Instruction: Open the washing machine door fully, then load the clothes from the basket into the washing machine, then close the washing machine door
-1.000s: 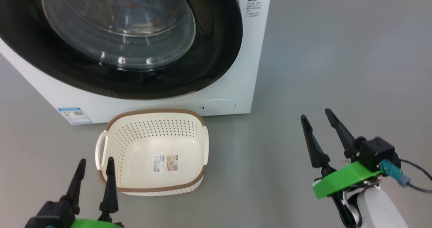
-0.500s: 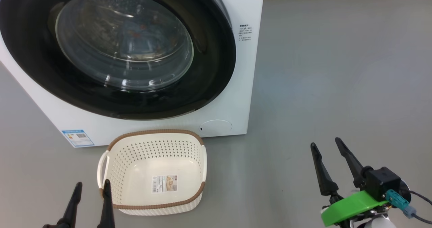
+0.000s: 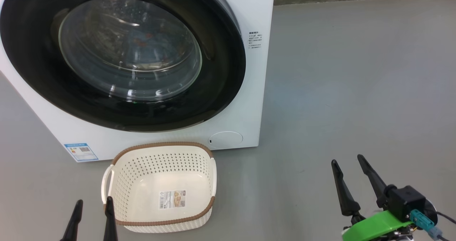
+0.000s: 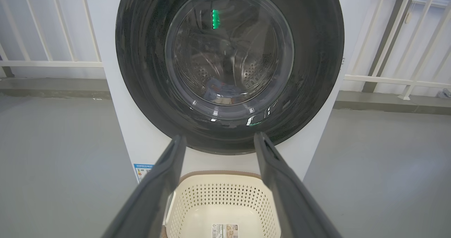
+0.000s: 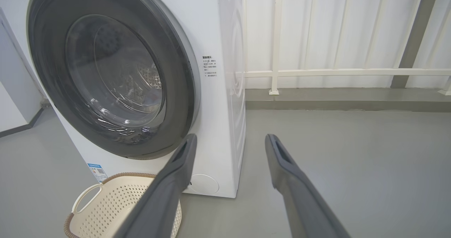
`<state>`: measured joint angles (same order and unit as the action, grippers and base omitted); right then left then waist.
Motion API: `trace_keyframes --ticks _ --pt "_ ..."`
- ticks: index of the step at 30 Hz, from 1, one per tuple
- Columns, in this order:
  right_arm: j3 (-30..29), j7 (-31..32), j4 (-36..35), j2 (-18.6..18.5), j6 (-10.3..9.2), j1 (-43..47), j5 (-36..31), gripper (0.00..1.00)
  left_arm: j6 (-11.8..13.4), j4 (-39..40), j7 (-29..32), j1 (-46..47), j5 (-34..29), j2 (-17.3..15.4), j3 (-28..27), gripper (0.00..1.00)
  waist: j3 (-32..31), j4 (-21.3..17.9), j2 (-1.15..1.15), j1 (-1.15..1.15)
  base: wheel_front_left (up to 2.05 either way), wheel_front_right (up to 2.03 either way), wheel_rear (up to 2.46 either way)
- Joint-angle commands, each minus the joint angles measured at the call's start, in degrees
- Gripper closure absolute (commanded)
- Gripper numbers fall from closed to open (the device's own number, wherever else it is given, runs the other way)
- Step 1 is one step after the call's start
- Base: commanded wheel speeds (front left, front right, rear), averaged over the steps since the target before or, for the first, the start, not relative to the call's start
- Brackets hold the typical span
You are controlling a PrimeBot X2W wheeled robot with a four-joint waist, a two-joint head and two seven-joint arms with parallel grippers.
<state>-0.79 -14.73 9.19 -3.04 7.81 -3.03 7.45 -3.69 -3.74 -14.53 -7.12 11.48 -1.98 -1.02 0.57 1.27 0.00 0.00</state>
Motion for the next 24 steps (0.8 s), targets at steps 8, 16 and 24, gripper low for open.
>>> trace_keyframes --ticks 8,16,24 --pt "1.17 -0.27 -1.36 0.15 -0.32 0.34 0.87 0.00 1.02 1.75 -0.47 0.01 -1.10 -0.89 -1.68 0.00 -0.15 0.01 0.00 0.00 0.00 0.00 0.00" --pt "1.39 -0.27 -1.04 0.15 -0.32 0.56 1.21 0.00 0.84 1.40 -0.47 -0.07 -1.07 -0.89 -1.82 0.00 -0.55 0.06 0.00 0.00 0.00 0.00 0.00" --pt "-0.10 0.00 0.51 0.10 0.00 1.10 0.30 1.00 0.39 -0.05 0.00 -1.05 -0.31 -0.01 0.14 1.00 -0.66 0.29 0.00 0.00 0.00 0.00 0.00"
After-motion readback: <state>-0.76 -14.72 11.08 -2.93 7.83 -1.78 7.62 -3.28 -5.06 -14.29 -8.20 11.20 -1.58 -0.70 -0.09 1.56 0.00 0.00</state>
